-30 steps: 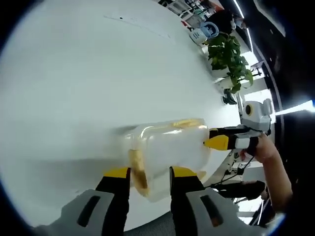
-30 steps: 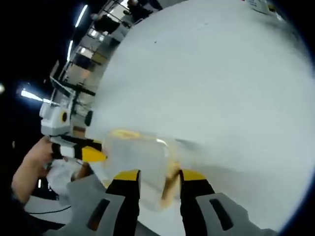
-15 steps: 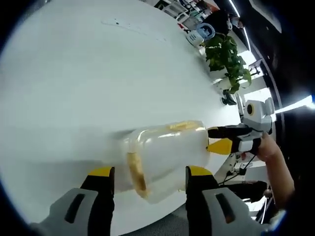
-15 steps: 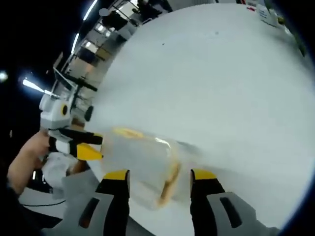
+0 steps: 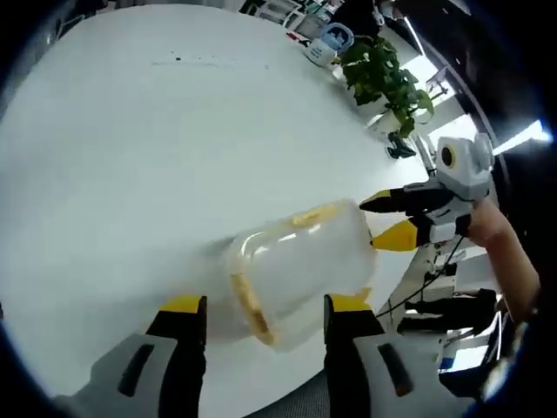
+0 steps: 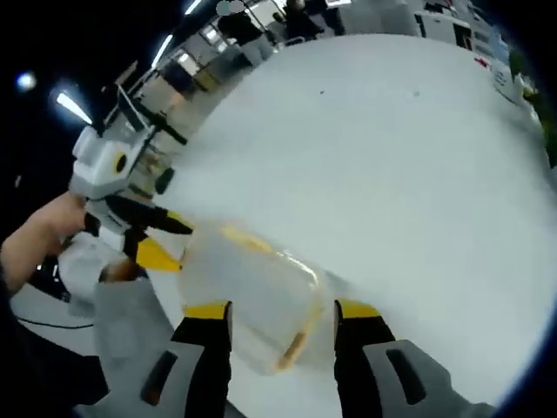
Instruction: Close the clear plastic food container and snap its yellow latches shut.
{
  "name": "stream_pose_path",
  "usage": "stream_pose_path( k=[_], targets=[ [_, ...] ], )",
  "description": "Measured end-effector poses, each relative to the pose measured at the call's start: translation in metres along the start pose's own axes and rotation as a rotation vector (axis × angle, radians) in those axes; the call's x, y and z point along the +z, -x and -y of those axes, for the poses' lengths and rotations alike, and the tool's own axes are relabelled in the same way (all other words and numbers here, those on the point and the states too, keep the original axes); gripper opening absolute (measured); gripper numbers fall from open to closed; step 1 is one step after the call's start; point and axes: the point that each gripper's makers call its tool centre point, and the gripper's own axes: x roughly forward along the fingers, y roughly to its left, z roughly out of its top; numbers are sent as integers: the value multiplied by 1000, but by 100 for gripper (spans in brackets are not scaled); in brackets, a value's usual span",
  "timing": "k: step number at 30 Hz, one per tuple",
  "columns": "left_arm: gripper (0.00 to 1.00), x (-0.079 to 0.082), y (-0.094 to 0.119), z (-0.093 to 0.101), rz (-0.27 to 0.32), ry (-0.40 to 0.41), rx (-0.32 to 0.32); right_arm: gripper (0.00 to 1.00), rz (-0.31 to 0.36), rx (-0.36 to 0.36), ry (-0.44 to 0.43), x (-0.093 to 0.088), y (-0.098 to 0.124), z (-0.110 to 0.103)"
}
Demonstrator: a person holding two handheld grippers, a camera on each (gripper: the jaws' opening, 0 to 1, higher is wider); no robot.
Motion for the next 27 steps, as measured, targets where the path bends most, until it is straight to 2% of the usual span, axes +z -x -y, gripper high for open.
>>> stream_pose_path(
  k=[2,3,5,9,12,14,16,18,24,27],
  targets=[
    [55,3,2,1,3,-82,31,45,15,13,63,5,-1,-5],
    [55,6,2,2,8,-144,44,45,8,13,67,5,-2,-8],
    [56,5,2,1,-6,-204,70,45,11,25,91,7,-3,-13],
    [56,6,2,10,-8,-262,69,45,9,18,133,10,-4,-15],
    [57,9,1,15,-11,-342,66,43,3,27,189,10,-5,-16],
    [58,11,2,18,-13,-420,69,42,2,33,242,10,-5,-19],
    [58,12,0,21,-25,-542,76,42,-6,39,275,9,-5,-23],
    [58,11,-2,24,-42,-611,73,41,-10,47,299,9,-6,-27],
    [58,13,-8,42,-31,-678,49,39,-16,64,353,9,-11,-37],
    [56,14,-10,48,-30,-738,44,36,-25,72,385,8,-14,-42]
  ],
)
